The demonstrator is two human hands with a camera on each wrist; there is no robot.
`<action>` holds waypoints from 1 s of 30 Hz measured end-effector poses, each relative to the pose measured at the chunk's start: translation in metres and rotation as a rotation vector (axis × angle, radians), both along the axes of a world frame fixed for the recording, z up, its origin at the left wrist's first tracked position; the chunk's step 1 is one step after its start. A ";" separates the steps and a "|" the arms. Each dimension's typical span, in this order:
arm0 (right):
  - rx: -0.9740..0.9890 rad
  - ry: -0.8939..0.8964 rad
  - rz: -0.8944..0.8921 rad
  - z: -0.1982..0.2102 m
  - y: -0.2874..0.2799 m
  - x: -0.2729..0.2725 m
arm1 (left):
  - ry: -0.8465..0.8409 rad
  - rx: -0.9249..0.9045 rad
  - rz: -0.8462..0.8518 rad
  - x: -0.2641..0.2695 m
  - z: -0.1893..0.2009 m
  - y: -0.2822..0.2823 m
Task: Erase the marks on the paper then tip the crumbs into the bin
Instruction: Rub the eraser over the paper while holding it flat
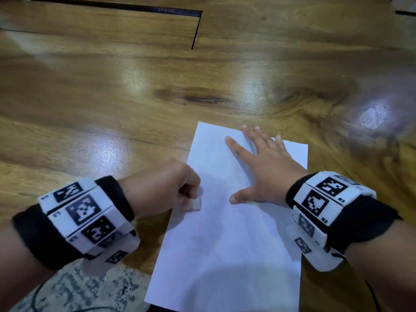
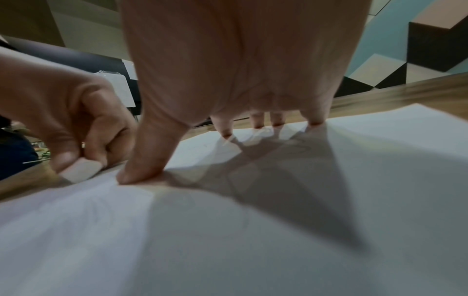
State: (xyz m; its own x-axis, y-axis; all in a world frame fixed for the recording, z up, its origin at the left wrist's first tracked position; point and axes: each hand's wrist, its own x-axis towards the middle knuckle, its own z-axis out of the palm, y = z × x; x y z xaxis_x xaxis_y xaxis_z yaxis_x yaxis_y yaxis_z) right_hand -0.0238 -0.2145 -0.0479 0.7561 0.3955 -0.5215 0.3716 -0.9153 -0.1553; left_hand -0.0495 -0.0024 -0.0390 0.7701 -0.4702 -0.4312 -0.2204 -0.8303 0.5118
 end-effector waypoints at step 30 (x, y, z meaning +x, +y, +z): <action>-0.015 -0.006 0.007 -0.002 0.000 0.001 | -0.028 -0.009 -0.002 0.010 0.008 -0.021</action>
